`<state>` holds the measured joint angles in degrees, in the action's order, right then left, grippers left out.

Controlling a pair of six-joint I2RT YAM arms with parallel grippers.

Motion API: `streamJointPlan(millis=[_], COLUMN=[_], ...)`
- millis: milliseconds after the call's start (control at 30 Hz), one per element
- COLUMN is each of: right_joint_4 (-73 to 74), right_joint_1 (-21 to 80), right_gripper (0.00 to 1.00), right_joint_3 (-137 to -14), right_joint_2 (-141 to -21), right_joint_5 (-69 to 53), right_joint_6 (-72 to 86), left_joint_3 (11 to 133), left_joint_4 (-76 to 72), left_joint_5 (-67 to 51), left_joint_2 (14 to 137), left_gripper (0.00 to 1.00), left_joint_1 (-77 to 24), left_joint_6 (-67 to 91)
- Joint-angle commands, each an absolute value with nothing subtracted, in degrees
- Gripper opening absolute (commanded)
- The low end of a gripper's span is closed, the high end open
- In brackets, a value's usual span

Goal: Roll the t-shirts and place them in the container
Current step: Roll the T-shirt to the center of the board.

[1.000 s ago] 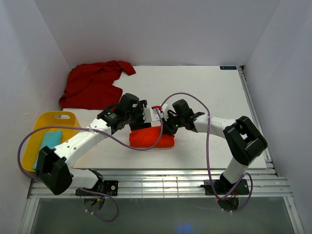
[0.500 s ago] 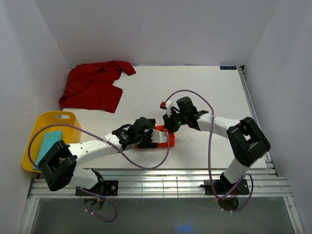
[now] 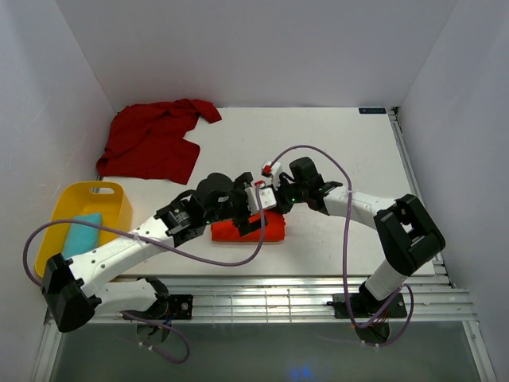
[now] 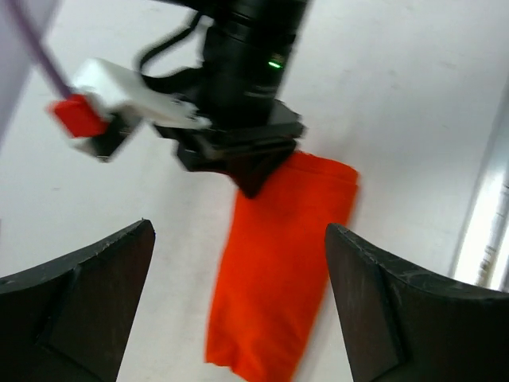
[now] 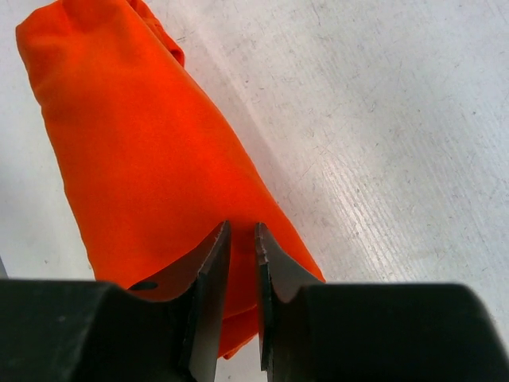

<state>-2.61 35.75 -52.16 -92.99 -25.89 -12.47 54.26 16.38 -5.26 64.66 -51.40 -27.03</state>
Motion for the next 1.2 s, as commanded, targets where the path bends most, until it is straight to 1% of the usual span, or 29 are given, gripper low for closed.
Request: streamJointPlan(millis=[0, 33, 67, 133, 167, 200, 233, 267, 300, 333, 467, 700, 733, 800, 867, 967, 1000, 1133, 1167], right_joint_4=[-4.83, -5.27, -5.53, -5.98, -5.98, -5.89, -5.80, -5.89, -5.89, -5.80, -5.89, -5.81, -5.45, -4.49, -4.22, -3.69, -3.52, -1.85, -1.32], right_joint_1=[35.68, 35.77, 35.77, 35.77, 35.77, 35.68, 35.68, 35.60, 35.42, 35.25, 34.72, 34.80, 34.80, 34.72, 34.80, 34.80, 34.80, 34.81, 34.89], right_gripper=[0.25, 0.25, 0.25, 0.25, 0.25, 0.25, 0.25, 0.25, 0.25, 0.25, 0.25, 0.28, 0.28, 0.29, 0.29, 0.29, 0.29, 0.30, 0.31], right_joint_3=[-51.16, -50.98, -50.80, -50.97, -51.15, -51.24, -51.41, -51.42, -51.33, -51.15, -51.15, -51.58, -51.85, -52.47, -52.56, -51.95, -51.77, -51.59, -51.68], right_joint_2=[-91.23, -90.97, -91.05, -91.58, -91.84, -92.02, -92.20, -92.20, -92.20, -92.02, -91.50, -89.21, -89.30, -89.30, -88.86, -87.28, -86.23, -83.59, -83.15], right_joint_5=[-24.79, -24.79, -24.79, -25.05, -25.14, -25.57, -25.84, -26.01, -26.45, -26.63, -26.37, -25.32, -25.23, -25.84, -26.19, -26.46, -26.19, -22.95, -21.98], right_joint_6=[-13.62, -13.45, -13.27, -12.66, -12.48, -12.31, -12.30, -12.30, -12.22, -12.13, -12.13, -13.01, -13.09, -12.66, -11.96, -11.60, -12.12, -13.18, -13.18], left_joint_3=[52.29, 52.38, 52.38, 53.52, 54.22, 57.27, 59.48, 61.59, 63.44, 65.63, 64.17, 60.21, 59.94, 59.59, 60.29, 63.88, 66.77, 72.67, 73.38], left_joint_4=[26.53, 26.63, 26.46, 25.67, 24.88, 24.70, 25.48, 26.45, 28.72, 29.78, 31.82, 34.09, 34.88, 38.90, 40.52, 41.39, 43.40, 53.25, 53.70], left_joint_5=[-16.89, -11.22, -8.99, -8.17, -8.78, -10.62, -13.77, -21.11, -23.97, -25.56, -23.38, -19.96, -19.86, -20.74, -16.81, -14.07, -13.89, -10.47, -6.72], left_joint_2=[69.60, 71.09, 72.41, 75.75, 76.37, 77.77, 78.65, 79.62, 80.67, 82.08, 81.83, 78.75, 79.01, 80.15, 80.68, 79.90, 79.63, 79.37, 79.37], left_gripper=[0.98, 0.98, 0.98, 0.98, 0.98, 0.98, 0.97, 0.96, 0.95, 0.92, 0.91, 0.95, 0.95, 0.95, 0.95, 0.96, 0.97, 0.98, 0.98], left_joint_1=[-51.59, -51.50, -51.24, -49.40, -48.26, -44.34, -41.86, -39.14, -35.20, -34.20, -32.96, -30.15, -29.89, -29.10, -28.39, -23.22, -21.46, -20.92, -20.92], left_joint_6=[-22.22, -23.63, -25.64, -30.75, -30.67, -27.98, -25.86, -23.66, -21.82, -19.88, -17.06, -14.67, -15.55, -23.60, -29.77, -34.27, -35.58, -43.92, -44.55])
